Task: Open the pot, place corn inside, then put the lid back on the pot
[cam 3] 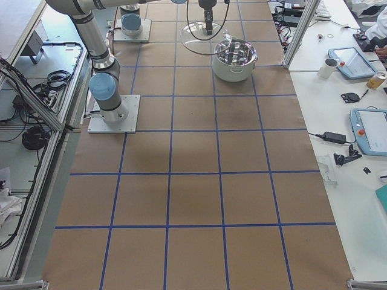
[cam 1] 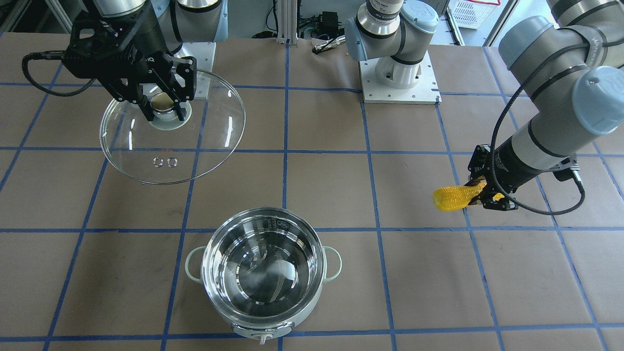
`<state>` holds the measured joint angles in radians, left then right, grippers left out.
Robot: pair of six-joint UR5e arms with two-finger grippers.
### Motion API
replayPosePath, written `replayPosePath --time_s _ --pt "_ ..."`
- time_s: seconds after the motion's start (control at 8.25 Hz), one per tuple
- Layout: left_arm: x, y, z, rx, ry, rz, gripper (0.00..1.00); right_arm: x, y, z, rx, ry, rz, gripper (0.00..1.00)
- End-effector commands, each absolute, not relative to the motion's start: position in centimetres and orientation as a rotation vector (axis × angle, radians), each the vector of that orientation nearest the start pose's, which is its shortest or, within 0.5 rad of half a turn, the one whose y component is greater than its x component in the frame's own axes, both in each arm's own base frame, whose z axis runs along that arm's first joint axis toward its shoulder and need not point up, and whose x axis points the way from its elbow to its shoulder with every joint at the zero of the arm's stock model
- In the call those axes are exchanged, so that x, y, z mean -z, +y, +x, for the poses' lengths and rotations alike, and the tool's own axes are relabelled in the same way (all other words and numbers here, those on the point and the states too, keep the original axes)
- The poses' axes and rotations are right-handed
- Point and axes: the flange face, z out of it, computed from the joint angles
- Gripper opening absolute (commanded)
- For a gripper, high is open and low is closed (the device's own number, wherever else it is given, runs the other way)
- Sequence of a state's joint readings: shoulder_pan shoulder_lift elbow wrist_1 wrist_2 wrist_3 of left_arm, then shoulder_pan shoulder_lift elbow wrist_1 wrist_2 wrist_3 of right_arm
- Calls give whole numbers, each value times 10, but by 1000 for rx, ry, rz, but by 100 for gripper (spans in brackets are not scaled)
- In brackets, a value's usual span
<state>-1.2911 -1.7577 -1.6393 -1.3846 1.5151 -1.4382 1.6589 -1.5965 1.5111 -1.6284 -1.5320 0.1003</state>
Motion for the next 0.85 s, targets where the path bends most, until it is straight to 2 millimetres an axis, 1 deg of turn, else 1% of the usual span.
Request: replayPosePath --time_s 0.0,0.12,0.24,0.36,0.48,0.61,0.73 --pt "-423 -583 -41 -67 2101 -2387 0 -537 -479 180 214 3083 10 25" --pt "-444 -589 -69 -19 2110 -2427 0 -537 -479 180 216 3081 10 25" --pt "-464 -603 -98 17 2103 -2476 0 -537 -479 180 216 3081 7 25" --pt "-468 -628 -129 55 2123 -2490 0 -537 -479 179 216 3083 10 25" --pt "-466 -655 -157 69 2118 -2517 0 -537 -479 178 214 3083 10 25" --pt "-458 -673 -200 69 2108 -2534 0 -537 -479 178 214 3083 10 24" --pt "-451 -680 -243 89 2126 -2516 0 -537 -479 178 214 3083 10 24"
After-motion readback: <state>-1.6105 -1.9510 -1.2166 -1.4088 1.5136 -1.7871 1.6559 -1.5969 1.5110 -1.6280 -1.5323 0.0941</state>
